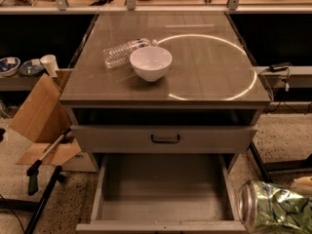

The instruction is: Pick green can from middle drawer and place on counter

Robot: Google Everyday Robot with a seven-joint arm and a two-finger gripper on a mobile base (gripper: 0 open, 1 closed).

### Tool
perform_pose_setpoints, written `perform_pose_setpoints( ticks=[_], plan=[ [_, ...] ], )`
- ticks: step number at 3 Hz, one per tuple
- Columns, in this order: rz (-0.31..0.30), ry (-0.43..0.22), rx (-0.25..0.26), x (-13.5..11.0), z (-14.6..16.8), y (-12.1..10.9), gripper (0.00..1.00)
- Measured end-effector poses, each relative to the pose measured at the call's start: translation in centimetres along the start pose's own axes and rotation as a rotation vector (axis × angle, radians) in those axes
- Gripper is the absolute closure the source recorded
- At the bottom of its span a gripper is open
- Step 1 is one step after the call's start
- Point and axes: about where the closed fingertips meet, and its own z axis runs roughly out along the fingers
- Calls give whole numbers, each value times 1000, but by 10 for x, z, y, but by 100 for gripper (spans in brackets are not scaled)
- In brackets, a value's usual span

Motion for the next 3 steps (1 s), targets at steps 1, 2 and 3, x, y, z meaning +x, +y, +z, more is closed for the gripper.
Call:
perform_pose_setpoints(
  ticks=[1,2,3],
  plan=[
    [0,0,0,0,0,0,100],
    [0,0,0,0,0,0,100],
    [0,0,0,0,0,0,100]
  ],
)
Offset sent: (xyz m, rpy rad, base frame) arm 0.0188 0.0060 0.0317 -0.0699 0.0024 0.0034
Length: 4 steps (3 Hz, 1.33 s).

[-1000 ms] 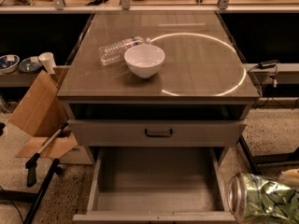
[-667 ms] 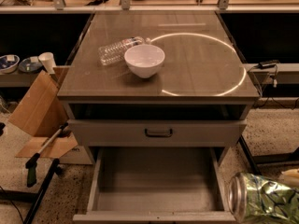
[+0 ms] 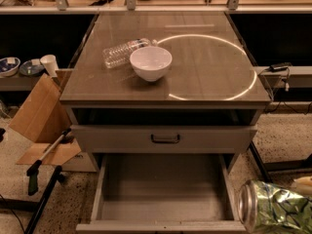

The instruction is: Pick green can from middle drawer and place on counter

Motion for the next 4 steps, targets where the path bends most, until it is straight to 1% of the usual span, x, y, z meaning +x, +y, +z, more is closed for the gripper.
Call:
perform_pose_setpoints(
  ticks=[4],
  plan=[
    [0,0,0,0,0,0,100]
  ],
)
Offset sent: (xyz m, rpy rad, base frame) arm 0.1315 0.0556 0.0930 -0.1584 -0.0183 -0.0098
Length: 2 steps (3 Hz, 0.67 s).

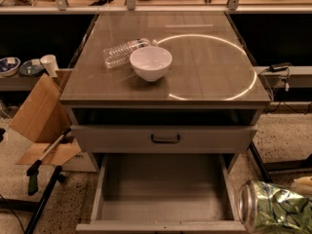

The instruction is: Pick green can from middle drawer and place on counter

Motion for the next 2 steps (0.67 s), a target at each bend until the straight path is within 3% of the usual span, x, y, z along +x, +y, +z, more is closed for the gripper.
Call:
perform_pose_setpoints(
  ticks=[2],
  plan=[
    [0,0,0,0,0,0,100]
  ],
)
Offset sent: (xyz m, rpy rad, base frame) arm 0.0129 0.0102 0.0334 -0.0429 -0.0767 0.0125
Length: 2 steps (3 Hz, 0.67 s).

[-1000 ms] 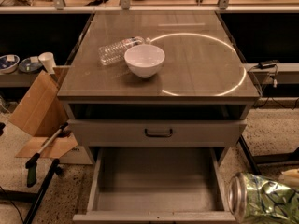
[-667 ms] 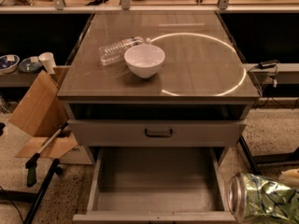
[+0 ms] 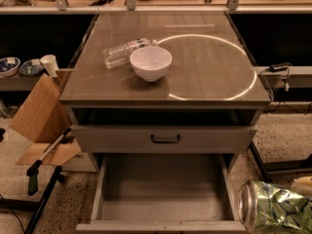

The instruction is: Pick green can from middle drawer and place on counter

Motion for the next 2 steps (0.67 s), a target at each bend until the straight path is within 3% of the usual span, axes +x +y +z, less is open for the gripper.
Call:
perform_pose_setpoints(
  ticks=[2],
  plan=[
    [0,0,0,0,0,0,100]
  ],
)
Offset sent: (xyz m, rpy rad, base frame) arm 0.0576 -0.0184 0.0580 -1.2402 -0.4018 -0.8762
